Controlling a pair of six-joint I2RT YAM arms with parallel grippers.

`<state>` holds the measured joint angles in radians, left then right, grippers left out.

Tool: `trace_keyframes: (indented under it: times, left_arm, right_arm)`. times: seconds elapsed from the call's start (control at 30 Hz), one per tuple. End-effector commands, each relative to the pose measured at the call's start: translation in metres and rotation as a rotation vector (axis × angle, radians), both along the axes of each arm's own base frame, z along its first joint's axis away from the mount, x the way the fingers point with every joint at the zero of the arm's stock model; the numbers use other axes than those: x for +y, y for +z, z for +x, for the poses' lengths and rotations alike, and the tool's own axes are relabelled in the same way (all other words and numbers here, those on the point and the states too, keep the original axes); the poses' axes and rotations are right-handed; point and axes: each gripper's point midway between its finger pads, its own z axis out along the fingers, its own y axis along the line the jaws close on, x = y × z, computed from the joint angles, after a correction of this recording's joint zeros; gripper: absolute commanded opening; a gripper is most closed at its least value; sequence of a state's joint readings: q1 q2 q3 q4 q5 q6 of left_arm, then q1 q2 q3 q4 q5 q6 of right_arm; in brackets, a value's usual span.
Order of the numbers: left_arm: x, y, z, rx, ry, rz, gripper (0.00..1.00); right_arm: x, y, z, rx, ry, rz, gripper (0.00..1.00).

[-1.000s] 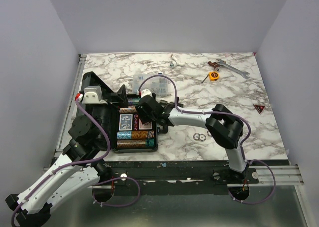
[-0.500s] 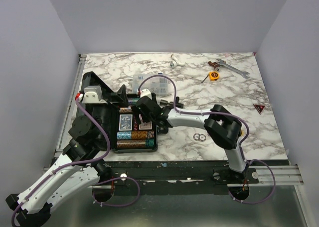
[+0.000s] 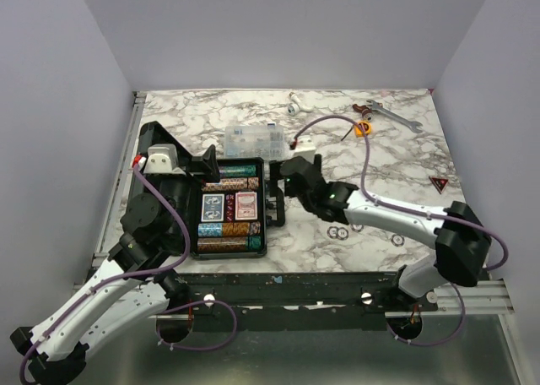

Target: Pack up texas hold em set

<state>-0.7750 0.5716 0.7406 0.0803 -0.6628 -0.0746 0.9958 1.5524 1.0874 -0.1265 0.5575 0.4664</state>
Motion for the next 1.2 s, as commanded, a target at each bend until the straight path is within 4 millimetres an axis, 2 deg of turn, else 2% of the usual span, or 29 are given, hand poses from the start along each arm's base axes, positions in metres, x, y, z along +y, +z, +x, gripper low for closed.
trace_keyframes:
  times: [0.0,0.07,0.13,0.23,0.43,0.7,0.93,1.17]
  left_arm:
    - [-0.005,0.011,-0.003,-0.015,-0.031,-0.018,0.98]
    - [-0.006,0.010,-0.003,-0.014,-0.037,-0.021,0.98]
    - [-0.007,0.010,-0.003,-0.012,-0.043,-0.022,0.98]
    - [-0.010,0.008,-0.001,-0.006,-0.049,-0.021,0.98]
    - [-0.015,0.004,0.002,0.011,-0.055,-0.004,0.98]
    - [-0.013,0.003,0.003,0.008,-0.043,-0.002,0.98]
    - [-0.014,0.002,0.004,0.011,-0.043,0.001,0.98]
    - [-0.015,0.000,0.004,0.015,-0.045,0.004,0.98]
  right_arm:
    - [-0.111,-0.043,0.012,0.136,-0.359,-0.055,1.00]
    - [-0.148,-0.070,0.009,0.297,-0.439,-0.023,1.00]
    - [-0.177,-0.092,-0.002,0.438,-0.517,-0.007,1.00]
    - [-0.198,-0.106,-0.017,0.530,-0.585,-0.048,1.00]
    - [-0.212,-0.120,-0.031,0.608,-0.613,-0.098,1.00]
    - [-0.225,-0.137,-0.033,0.694,-0.608,-0.120,0.99]
    - [-0.222,-0.149,-0.033,0.735,-0.576,-0.052,0.91]
    - [-0.224,-0.158,-0.044,0.772,-0.570,-0.064,0.84]
